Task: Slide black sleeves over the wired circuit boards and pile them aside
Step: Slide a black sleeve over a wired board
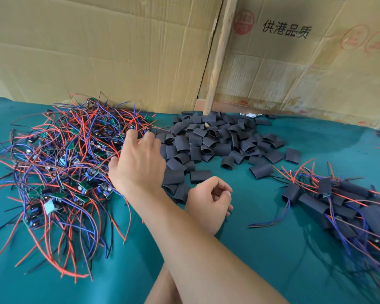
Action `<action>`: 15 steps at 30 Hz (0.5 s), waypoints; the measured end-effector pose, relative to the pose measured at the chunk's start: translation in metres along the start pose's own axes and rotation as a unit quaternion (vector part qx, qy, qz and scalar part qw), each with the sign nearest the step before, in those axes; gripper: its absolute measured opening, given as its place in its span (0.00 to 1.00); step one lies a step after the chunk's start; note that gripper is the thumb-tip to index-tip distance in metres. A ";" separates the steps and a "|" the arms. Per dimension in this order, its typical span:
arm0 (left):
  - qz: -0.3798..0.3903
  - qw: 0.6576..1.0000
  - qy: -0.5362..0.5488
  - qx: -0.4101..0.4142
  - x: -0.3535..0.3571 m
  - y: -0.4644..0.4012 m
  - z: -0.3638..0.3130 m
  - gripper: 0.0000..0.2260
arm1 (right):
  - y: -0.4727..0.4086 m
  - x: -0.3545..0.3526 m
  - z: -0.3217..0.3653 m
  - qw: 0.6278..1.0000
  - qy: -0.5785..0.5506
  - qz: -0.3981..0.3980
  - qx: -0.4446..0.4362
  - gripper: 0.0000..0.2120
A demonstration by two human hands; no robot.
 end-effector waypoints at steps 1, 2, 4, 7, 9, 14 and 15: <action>-0.002 1.000 -0.005 0.001 0.001 0.001 0.000 0.11 | -0.002 0.000 0.001 1.000 0.011 -0.007 -0.005 0.21; 0.000 1.000 -0.013 0.005 0.002 0.001 0.000 0.11 | -0.004 0.004 0.002 1.000 0.020 0.004 -0.013 0.18; 0.012 0.999 -0.033 0.013 0.004 0.001 0.000 0.11 | -0.003 0.020 0.004 0.998 0.007 0.061 -0.022 0.11; 0.015 0.999 -0.031 0.019 0.004 0.000 -0.001 0.12 | 0.000 0.033 -0.002 0.994 -0.025 0.103 0.003 0.04; 0.013 0.999 -0.033 0.022 0.003 0.000 -0.001 0.12 | -0.001 0.028 -0.006 0.994 -0.045 0.095 0.021 0.03; 0.011 1.000 -0.016 0.020 0.004 -0.001 -0.003 0.11 | -0.003 -0.002 -0.016 0.990 -0.108 0.054 0.072 0.05; 0.005 1.000 -0.012 0.025 0.004 -0.002 -0.003 0.12 | -0.003 -0.008 -0.019 0.988 -0.121 0.052 0.083 0.06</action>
Point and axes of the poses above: each hand's wrist, its own y-axis away from the middle knuckle, its own x-axis out of the palm, z = x × y, the point moved 10 cm from there along -y, towards the middle knuckle, and after that the axes turned 4 degrees about -z, right-handed, at the moved point
